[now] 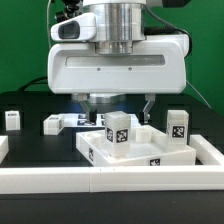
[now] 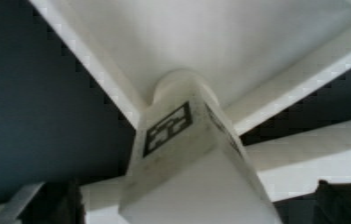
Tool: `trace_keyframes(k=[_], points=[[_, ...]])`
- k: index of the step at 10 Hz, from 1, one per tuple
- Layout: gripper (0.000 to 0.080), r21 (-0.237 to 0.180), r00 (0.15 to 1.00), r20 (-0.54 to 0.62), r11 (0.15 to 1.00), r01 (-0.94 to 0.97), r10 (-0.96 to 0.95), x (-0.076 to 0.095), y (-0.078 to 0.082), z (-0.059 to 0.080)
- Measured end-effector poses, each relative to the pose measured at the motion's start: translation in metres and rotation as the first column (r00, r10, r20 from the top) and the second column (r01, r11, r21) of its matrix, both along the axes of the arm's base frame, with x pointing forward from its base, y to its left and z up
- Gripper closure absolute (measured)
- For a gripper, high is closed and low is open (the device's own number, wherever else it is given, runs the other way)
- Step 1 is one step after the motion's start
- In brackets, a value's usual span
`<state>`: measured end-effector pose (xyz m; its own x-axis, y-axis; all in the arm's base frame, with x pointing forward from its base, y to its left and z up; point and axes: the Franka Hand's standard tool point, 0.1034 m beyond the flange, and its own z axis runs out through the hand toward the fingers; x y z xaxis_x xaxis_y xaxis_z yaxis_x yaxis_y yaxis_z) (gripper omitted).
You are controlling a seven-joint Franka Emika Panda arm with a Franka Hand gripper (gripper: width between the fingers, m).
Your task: Assemble square table
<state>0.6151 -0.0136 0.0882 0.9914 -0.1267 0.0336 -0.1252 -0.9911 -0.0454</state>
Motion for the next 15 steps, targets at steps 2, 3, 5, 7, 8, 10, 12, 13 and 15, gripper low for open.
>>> trace_keyframes(k=[2,3,5,7,8,10,12,13,15], points=[[0.0150,-0.008,0.985,0.007,0.985,-0.173,0.173,0.0000,-0.0025,0.0001],[0.0150,-0.011,0.975,0.009,0.975,-0.221,0.221,0.0001,-0.0021,0.0000],[0.0150,-0.018,0.937,0.012,0.937,-0.350,0.350,0.0002,-0.0032,0.0002],[0.0150,-0.028,0.908,0.010,0.907,-0.420,0.420,0.0001,-0.0038,0.0003],[0.0150,-0.027,0.910,0.010,0.910,-0.414,0.415,0.0002,-0.0027,0.0002],[0.0275,-0.027,0.916,0.009,0.915,-0.401,0.402,0.0001,-0.0032,0.0002],[0.0426,-0.026,0.922,0.009,0.921,-0.388,0.388,0.0001,-0.0034,0.0001],[0.0509,-0.024,0.936,0.009,0.936,-0.351,0.351,0.0001,-0.0033,0.0001],[0.0509,-0.017,0.976,0.006,0.976,-0.218,0.219,0.0000,-0.0032,0.0000]])
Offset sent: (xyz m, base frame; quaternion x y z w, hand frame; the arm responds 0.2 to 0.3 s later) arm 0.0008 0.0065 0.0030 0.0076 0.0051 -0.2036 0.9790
